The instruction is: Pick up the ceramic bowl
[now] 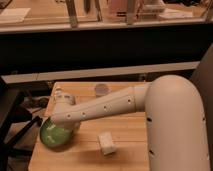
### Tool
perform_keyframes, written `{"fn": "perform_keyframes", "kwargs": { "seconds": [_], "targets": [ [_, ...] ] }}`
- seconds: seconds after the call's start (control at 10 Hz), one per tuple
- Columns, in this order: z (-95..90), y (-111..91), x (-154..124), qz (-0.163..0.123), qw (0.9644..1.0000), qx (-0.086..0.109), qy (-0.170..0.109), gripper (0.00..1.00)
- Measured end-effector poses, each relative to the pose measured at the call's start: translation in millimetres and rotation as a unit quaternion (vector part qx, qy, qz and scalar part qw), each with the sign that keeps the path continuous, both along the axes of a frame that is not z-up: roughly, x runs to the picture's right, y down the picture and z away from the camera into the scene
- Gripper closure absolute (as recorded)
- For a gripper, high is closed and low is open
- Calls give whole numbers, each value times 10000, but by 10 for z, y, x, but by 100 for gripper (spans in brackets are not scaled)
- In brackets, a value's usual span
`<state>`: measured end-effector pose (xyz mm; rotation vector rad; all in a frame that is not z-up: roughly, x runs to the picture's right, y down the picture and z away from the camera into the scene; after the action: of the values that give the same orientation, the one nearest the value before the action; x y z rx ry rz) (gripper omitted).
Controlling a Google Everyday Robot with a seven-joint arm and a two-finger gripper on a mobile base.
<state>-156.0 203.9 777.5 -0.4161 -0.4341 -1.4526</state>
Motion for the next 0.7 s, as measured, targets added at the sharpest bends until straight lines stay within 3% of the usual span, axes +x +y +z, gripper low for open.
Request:
{"fn": "perform_keyframes", "kwargs": {
  "seconds": [0.7],
  "targets": [
    [-111, -250, 123, 22, 10000, 57, 73, 99]
  ]
}}
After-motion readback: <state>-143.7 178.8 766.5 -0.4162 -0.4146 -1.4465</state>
